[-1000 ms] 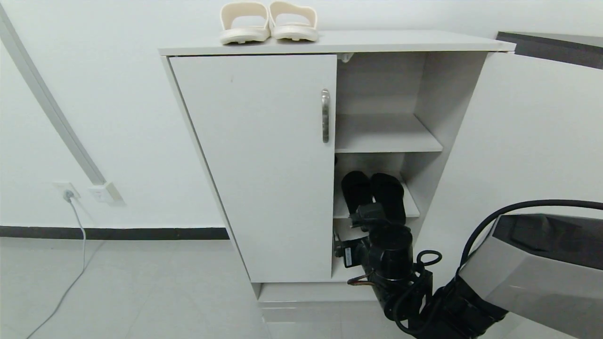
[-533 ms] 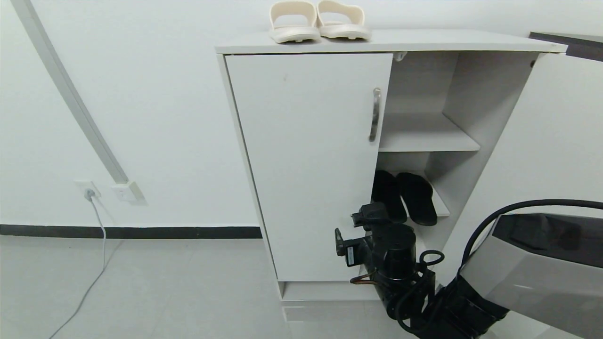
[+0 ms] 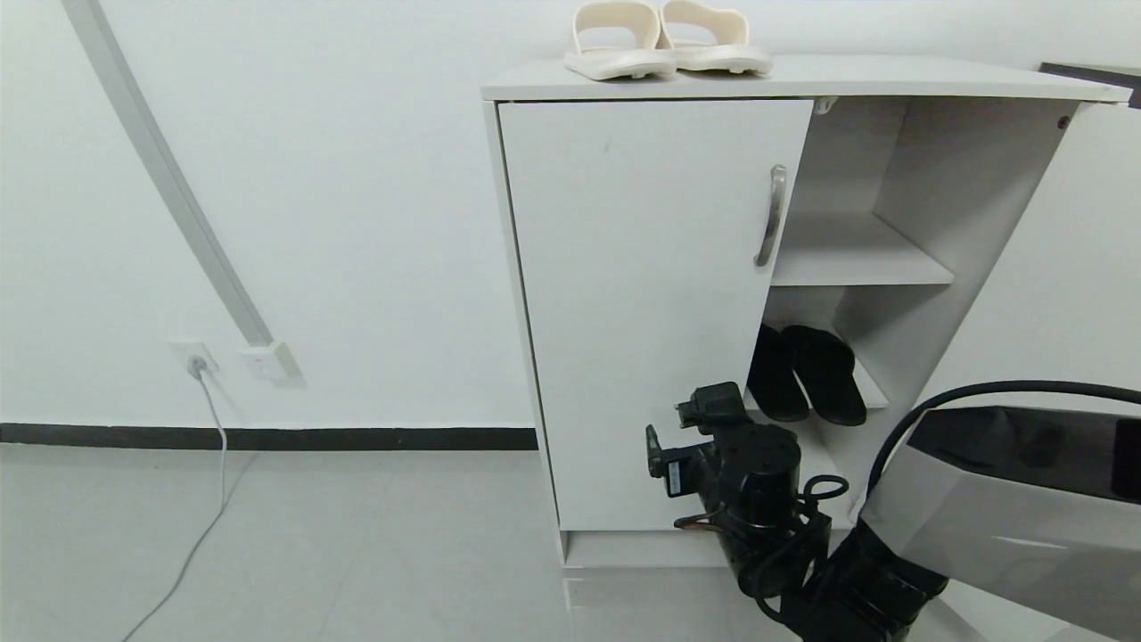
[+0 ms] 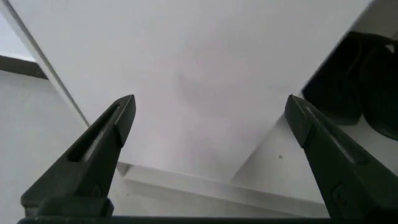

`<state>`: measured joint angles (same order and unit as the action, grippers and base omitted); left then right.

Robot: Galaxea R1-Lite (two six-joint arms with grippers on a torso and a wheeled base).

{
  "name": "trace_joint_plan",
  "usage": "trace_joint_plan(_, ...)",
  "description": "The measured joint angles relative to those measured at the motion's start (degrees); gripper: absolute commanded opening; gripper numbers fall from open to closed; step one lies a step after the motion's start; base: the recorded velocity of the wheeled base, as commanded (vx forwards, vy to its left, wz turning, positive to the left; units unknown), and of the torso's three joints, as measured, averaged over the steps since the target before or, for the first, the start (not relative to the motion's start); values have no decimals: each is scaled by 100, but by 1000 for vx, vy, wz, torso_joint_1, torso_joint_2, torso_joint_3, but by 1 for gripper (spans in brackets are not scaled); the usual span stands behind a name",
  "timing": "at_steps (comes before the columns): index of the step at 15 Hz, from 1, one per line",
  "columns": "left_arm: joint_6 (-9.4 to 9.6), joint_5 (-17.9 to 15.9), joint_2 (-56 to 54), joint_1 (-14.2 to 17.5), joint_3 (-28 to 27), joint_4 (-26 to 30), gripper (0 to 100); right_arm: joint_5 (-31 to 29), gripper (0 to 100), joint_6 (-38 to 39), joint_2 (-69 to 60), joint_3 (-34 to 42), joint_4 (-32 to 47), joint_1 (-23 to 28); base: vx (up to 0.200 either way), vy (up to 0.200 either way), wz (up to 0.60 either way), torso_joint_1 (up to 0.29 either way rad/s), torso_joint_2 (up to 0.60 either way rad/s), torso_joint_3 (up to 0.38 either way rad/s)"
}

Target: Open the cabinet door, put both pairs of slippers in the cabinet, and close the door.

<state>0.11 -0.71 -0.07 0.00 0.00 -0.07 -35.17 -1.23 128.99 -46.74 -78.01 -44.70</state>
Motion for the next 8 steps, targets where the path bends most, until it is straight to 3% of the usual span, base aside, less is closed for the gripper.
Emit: trace_joint_plan(8,-18,13,0,0,0,0,0,127,100,-123,63,132,-119,2,0,0,0,0,0,0)
